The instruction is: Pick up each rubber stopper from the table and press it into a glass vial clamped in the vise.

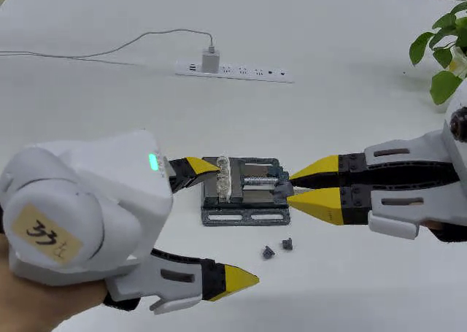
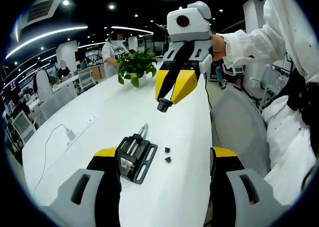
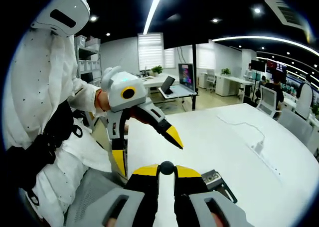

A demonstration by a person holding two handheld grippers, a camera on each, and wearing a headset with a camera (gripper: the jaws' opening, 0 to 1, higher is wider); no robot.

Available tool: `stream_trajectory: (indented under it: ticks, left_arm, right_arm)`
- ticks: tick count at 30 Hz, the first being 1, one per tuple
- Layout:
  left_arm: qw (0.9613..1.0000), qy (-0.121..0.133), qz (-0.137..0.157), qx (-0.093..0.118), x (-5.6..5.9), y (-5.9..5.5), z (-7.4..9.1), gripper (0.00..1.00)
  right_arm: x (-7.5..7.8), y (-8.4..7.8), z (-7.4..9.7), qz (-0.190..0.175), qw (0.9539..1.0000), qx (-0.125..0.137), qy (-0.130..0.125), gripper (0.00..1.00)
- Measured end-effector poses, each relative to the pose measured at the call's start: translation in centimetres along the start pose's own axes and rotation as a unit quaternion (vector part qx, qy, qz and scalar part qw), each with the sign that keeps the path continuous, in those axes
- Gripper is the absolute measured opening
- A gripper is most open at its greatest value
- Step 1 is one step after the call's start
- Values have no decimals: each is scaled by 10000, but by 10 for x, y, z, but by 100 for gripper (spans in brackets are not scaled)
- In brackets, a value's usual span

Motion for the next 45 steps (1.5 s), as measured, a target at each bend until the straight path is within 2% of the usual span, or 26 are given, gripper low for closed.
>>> stream_trajectory:
  ticks: [6, 12, 22, 27, 32, 35, 39, 44, 45]
  left_arm:
    - [9998, 88, 88, 141, -3, -9, 1, 79]
    - [9997, 134, 145, 160, -6, -20, 2, 85]
    - [9985, 251, 313, 370, -15, -39, -2, 94]
    - [9982, 279, 356, 391, -19, -47, -4, 96]
    - [9976, 361, 418, 416, -22, -55, -3, 99]
    - [9973, 354, 487, 408, -21, -60, -5, 99]
    - [9972, 331, 537, 409, -20, -64, -8, 99]
    - [9966, 338, 639, 398, -19, -70, -10, 99]
    - [9964, 337, 657, 414, -18, -71, -9, 99]
  right_arm:
    - [10, 5, -8, -69, 10000, -47, -49, 5]
    - [24, 12, -16, -119, 9998, -157, -102, 5]
    - [68, 26, -39, -166, 9983, -540, -163, 5]
    - [90, 28, -53, -112, 9955, -915, -215, 5]
    - [109, 24, -69, -72, 9909, -1325, -212, 5]
    - [122, 21, -80, 11, 9865, -1629, -190, 5]
    - [131, 17, -95, 81, 9821, -1879, -142, 5]
    - [139, 7, -114, 231, 9731, -2289, -91, 5]
    - [142, 4, -118, 331, 9688, -2456, -88, 5]
Point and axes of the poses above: the centre of the closed fingertips' face, and the gripper's own axes: z roughly backward along the fingers, x roughly to its right, y roughly out of its top, the point moved 10 cm from there along z, roughly backward along the fingers, and after that the axes turned 9 degrees about -z, right-handed, at the moved point
